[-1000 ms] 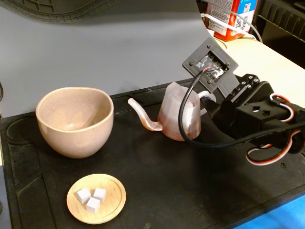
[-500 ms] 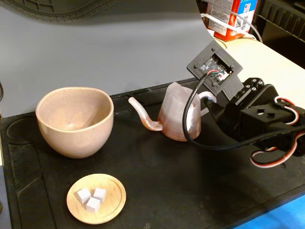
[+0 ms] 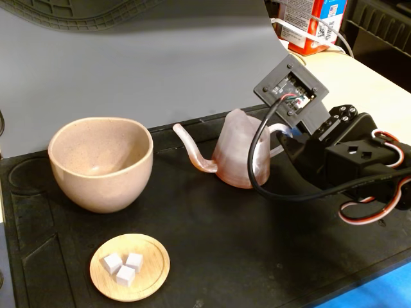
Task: Pick up a kettle and pour liquid into a cup.
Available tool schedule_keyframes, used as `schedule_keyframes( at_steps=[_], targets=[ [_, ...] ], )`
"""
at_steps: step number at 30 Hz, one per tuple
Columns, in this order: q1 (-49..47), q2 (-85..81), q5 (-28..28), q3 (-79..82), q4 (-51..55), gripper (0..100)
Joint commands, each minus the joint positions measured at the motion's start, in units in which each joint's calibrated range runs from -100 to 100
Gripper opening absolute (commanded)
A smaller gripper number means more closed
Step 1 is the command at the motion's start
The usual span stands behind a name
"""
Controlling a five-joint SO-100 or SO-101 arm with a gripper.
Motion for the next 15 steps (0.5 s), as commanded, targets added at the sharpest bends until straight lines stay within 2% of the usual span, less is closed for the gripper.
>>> schedule_keyframes(
  at_steps=[1, 15],
  targets=[
    [-0.19, -2.29, -0.35, -2.86, -0.35, 1],
    [-0.42, -2.88, -0.35, -2.40, -0.35, 1]
  ],
)
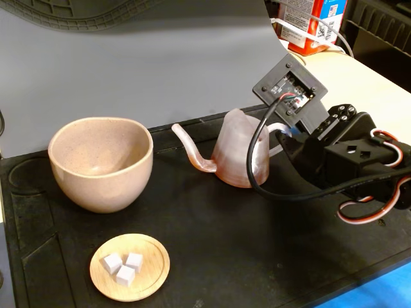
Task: Pick up a kettle and pour liquid into a cup.
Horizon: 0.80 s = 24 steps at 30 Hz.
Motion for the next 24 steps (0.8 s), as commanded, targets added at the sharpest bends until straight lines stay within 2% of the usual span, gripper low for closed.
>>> schedule_keyframes(
  at_steps=[1, 21, 24],
  targets=[
    [-0.35, -3.06, -0.35, -1.91, -0.35, 1],
    [-0.65, -16.28, -1.61, 3.71, -0.18, 1],
    [-0.96, -17.48, -1.61, 3.71, 2.76, 1]
  ],
)
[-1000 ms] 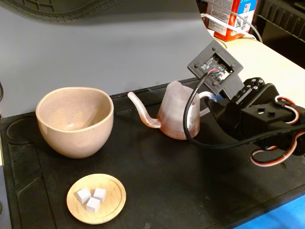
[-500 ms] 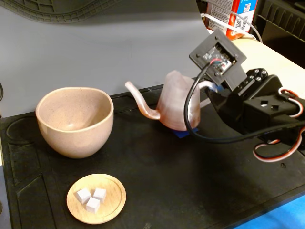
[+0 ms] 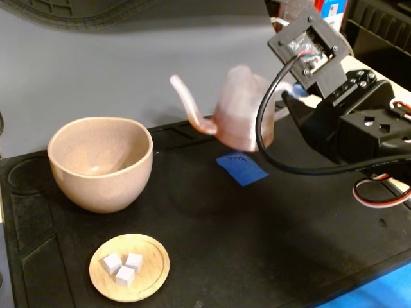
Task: Pick up a kettle and pour liquid into a cup.
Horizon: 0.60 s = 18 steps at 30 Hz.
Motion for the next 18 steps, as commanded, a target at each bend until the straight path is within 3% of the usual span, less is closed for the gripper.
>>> schedule_keyframes(
  at_steps=[1, 18],
  targets=[
    [-1.19, -5.49, 0.07, -0.48, 3.09, 1],
    [-5.07, -8.90, 1.59, -9.10, 13.64, 1]
  ],
)
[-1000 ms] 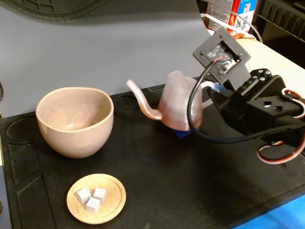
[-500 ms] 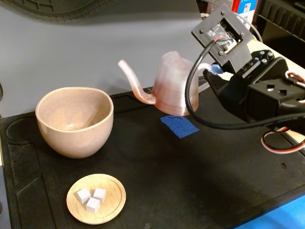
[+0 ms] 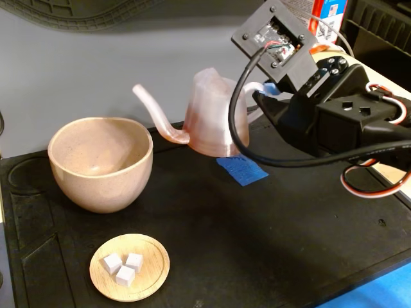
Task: Pick up a kettle and pour liquid into a cup.
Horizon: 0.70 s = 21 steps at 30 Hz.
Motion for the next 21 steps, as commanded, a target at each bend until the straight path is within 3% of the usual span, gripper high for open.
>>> schedule_keyframes(
  at_steps=[1, 21],
  targets=[
    [0.07, -3.93, 0.44, -4.42, 0.16, 1],
    [0.23, -3.59, 3.22, -10.31, 0.25, 1]
  ],
)
